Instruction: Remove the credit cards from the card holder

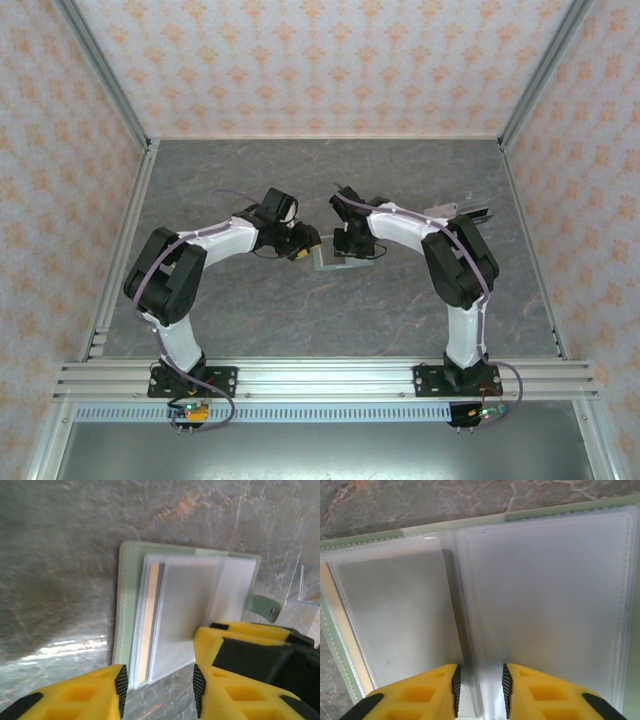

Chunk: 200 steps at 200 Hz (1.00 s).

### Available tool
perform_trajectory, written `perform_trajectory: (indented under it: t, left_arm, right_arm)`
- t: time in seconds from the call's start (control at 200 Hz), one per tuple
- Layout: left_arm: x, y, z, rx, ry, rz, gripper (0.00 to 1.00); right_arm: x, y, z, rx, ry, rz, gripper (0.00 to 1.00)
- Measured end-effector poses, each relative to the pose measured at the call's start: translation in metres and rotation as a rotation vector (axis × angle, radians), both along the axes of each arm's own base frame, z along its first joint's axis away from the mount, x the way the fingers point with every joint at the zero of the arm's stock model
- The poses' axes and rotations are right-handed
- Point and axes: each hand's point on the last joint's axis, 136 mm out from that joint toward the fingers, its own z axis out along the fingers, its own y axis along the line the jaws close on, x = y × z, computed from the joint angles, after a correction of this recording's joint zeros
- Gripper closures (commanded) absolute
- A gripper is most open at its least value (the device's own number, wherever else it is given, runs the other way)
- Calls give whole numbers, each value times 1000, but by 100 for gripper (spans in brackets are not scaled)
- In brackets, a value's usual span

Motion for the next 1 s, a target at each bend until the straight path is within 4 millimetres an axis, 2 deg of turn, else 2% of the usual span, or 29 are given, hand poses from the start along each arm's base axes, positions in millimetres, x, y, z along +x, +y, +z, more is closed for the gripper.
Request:
perform_trajectory:
  t: [0.405, 1.001]
  left_arm:
    - [-2, -18, -19, -15, 41, -29, 66]
    - [5, -31, -26, -17, 46, -44, 68]
  right_arm:
    - [2, -2, -3, 61, 35, -52, 85]
    - [2, -3, -4, 123, 77, -112, 89]
